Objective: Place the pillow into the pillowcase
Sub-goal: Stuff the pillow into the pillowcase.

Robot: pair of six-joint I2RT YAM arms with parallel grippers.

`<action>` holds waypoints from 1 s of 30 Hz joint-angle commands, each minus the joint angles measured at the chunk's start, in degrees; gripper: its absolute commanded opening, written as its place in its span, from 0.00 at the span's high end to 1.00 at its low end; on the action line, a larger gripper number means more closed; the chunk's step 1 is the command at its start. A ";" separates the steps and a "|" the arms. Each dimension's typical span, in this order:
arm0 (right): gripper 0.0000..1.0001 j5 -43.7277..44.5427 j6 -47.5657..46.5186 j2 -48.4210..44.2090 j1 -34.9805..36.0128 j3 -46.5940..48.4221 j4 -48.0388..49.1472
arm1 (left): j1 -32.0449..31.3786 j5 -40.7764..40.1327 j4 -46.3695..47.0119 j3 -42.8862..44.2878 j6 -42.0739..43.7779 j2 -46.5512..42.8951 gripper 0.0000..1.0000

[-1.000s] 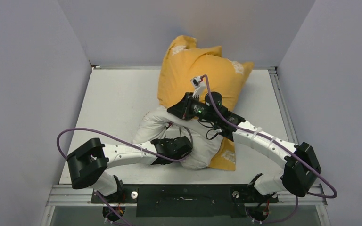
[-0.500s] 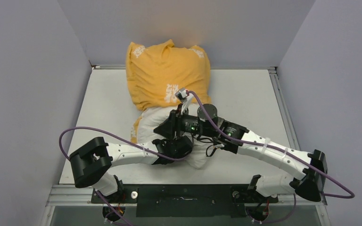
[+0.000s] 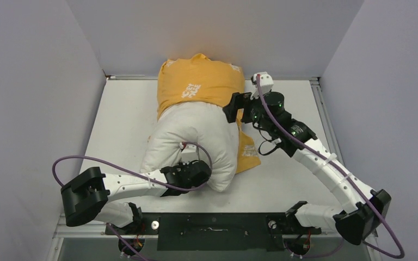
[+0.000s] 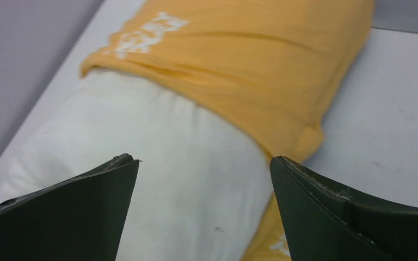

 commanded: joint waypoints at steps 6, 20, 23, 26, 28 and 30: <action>0.04 -7.27 -4.69 13.91 -10.67 2.30 1.45 | -1.13 5.16 -2.00 -0.82 -0.82 -1.58 1.00; 0.13 6.11 -6.06 21.85 -9.91 2.91 16.04 | -1.22 5.50 -2.55 0.80 -0.37 0.06 1.00; 0.21 7.44 -8.40 24.29 -8.94 3.47 16.74 | -1.22 5.55 -2.73 1.19 -0.35 0.25 1.00; 0.49 5.70 -9.46 24.38 -8.50 2.92 19.21 | -1.22 5.43 -2.81 1.44 -0.28 0.25 1.00; 0.77 2.07 -9.64 23.36 -8.47 1.97 20.83 | -1.22 5.21 -2.95 1.60 -0.20 0.25 1.00; 0.94 -3.48 -10.08 22.32 -8.50 1.79 21.55 | -1.22 5.16 -3.06 1.73 -0.18 0.31 1.00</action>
